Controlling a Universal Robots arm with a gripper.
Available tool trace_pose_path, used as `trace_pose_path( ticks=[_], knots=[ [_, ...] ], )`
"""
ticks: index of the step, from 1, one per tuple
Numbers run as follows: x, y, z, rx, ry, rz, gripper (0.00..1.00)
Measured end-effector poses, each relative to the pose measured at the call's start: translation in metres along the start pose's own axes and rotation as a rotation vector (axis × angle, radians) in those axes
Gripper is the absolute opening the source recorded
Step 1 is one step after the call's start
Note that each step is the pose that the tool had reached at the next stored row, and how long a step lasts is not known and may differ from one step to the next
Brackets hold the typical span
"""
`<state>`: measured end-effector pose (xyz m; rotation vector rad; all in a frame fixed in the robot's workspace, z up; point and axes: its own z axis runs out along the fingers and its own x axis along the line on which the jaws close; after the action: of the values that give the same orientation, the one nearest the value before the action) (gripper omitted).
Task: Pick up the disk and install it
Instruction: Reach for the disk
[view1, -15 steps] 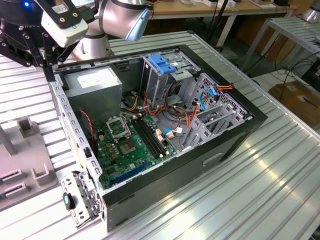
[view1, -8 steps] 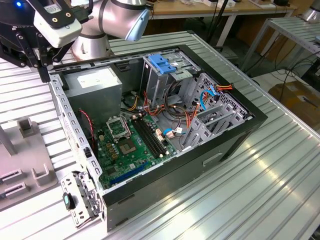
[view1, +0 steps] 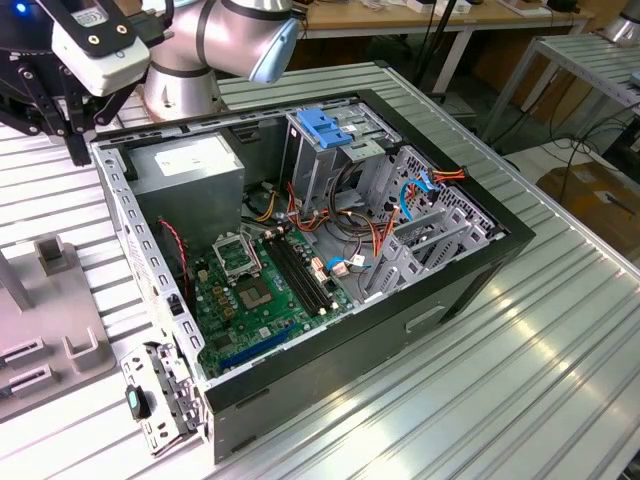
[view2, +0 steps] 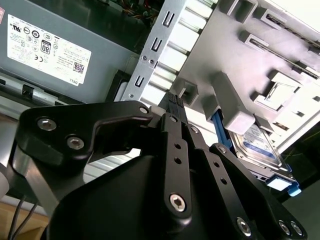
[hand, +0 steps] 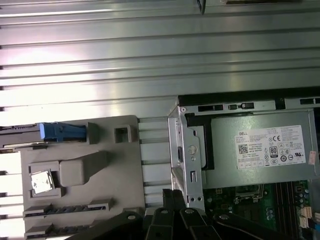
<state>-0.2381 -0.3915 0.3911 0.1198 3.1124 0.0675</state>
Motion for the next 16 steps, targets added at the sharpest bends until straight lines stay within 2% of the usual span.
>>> trace_pose_path(
  ticks=[16],
  knots=[
    [0.02,0.0084,0.0007,0.0,-0.0001,0.001,0.11]
  ],
)
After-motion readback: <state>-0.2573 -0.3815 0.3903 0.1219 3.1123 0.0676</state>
